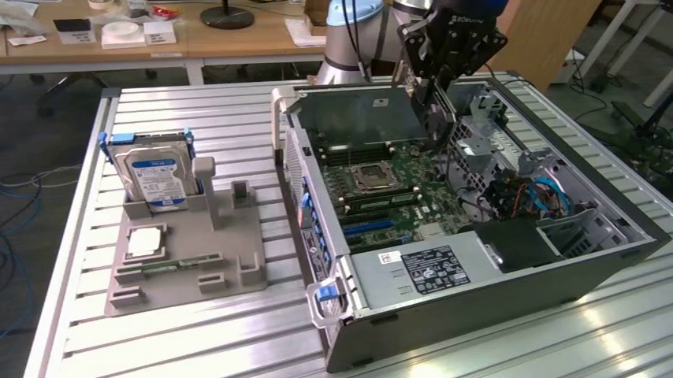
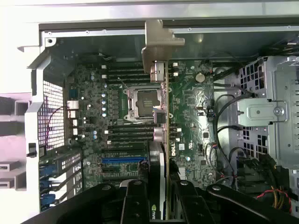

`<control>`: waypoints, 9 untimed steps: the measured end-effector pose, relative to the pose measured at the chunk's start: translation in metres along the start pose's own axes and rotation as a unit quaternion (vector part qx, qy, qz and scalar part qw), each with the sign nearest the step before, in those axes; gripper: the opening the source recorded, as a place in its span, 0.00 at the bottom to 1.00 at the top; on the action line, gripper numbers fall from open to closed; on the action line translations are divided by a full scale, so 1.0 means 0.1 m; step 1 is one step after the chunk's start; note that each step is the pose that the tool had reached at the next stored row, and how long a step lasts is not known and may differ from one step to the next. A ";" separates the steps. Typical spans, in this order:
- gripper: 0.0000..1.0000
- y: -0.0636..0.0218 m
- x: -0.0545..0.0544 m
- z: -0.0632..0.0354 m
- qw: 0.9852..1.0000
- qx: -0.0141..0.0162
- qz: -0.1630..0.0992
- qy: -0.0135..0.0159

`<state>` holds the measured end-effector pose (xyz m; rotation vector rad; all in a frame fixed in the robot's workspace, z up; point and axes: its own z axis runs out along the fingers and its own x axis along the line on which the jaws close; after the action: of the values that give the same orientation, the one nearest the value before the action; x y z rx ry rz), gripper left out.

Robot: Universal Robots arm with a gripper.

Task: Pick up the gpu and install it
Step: 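Pick up the gpu and move the gpu toward the slot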

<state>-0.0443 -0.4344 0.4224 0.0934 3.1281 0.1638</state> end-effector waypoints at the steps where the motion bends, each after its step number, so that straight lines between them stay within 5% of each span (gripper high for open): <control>1: 0.27 0.000 0.00 -0.001 1.000 0.000 0.000 0.000; 9: 0.27 0.000 0.00 0.000 1.000 0.000 0.000 0.000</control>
<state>-0.0443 -0.4344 0.4224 0.0935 3.1282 0.1638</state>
